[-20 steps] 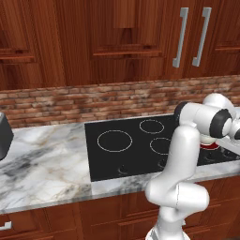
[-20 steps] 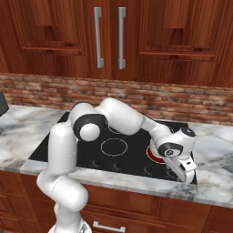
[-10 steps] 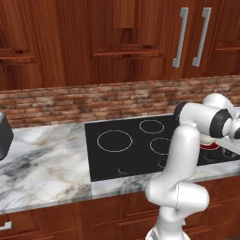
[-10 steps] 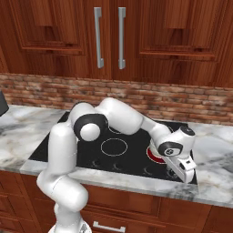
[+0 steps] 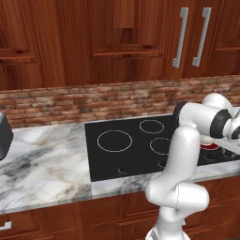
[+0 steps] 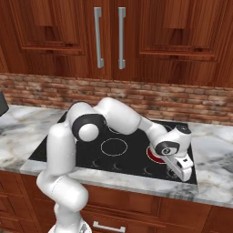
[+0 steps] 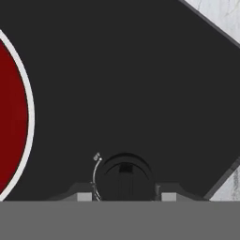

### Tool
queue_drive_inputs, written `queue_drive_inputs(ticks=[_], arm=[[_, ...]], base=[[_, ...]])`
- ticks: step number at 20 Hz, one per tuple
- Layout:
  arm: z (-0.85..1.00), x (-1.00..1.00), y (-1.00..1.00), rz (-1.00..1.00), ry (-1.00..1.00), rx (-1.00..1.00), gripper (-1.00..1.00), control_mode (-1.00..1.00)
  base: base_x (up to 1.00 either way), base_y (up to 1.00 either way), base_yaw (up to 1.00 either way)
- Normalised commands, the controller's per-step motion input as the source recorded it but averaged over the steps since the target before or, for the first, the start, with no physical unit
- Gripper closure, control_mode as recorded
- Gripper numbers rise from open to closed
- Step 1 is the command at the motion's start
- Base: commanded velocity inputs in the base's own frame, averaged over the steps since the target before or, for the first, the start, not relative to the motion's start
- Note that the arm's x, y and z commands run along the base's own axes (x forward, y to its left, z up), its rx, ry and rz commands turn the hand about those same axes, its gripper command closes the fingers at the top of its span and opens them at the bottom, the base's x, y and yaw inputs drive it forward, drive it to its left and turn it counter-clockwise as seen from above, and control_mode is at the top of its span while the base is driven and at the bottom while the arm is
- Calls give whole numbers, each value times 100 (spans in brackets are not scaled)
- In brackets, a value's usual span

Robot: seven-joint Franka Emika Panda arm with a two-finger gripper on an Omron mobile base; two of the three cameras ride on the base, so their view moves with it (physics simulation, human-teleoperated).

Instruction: Lower the heat of the kettle.

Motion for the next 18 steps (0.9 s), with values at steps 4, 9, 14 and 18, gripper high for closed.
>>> queue_drive_inputs(ticks=[4,9,14,18], arm=[[-6,0,25,-12,0,-2,100,-100],[-5,0,10,-28,0,-1,100,-100],[-4,0,3,-31,1,0,100,-100],[-5,0,2,-33,3,0,100,-100]], base=[[0,0,0],[0,0,0],[0,0,0],[0,0,0]])
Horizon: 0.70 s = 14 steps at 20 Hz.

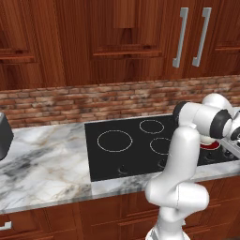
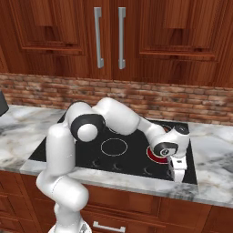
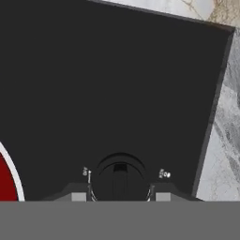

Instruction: Lower the heat of the kettle.

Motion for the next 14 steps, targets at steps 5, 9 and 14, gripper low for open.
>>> queue_drive_inputs(ticks=[5,9,14], arm=[[-3,0,2,-32,3,0,100,-100],[-2,0,2,-32,2,0,100,-100],[-4,-1,0,-31,1,0,100,-100]], base=[[0,0,0],[0,0,0],[0,0,0]])
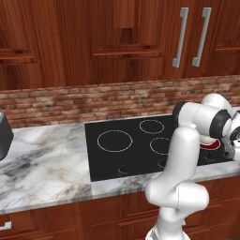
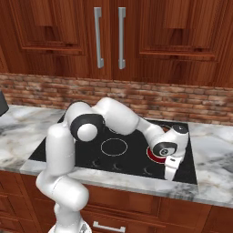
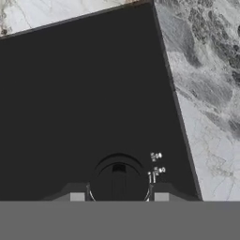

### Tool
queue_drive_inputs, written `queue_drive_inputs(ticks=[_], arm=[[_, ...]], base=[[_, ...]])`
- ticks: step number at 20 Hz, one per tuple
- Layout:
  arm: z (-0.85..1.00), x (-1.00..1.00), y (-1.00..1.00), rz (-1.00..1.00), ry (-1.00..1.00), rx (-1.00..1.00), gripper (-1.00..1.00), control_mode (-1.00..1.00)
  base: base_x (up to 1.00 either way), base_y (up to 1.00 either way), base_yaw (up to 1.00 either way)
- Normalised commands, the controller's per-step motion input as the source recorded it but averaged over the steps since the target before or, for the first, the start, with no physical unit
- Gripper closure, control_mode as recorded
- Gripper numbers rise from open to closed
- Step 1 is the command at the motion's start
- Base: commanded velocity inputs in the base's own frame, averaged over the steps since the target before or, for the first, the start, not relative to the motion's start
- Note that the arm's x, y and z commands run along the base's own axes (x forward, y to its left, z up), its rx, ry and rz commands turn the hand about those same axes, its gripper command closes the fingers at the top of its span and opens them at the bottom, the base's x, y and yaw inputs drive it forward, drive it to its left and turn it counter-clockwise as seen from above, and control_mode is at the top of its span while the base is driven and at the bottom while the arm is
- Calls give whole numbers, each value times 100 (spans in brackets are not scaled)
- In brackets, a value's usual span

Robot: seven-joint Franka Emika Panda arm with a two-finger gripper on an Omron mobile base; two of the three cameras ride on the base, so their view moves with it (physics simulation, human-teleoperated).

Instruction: Lower the heat of the kettle.

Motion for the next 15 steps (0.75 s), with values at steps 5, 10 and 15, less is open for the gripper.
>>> queue_drive_inputs(ticks=[5,10,15], arm=[[-5,-2,0,-30,1,0,100,-100],[-4,-2,1,-31,2,0,100,-100],[-3,-2,2,-31,2,0,100,-100]], base=[[0,0,0],[0,0,0],[0,0,0]])
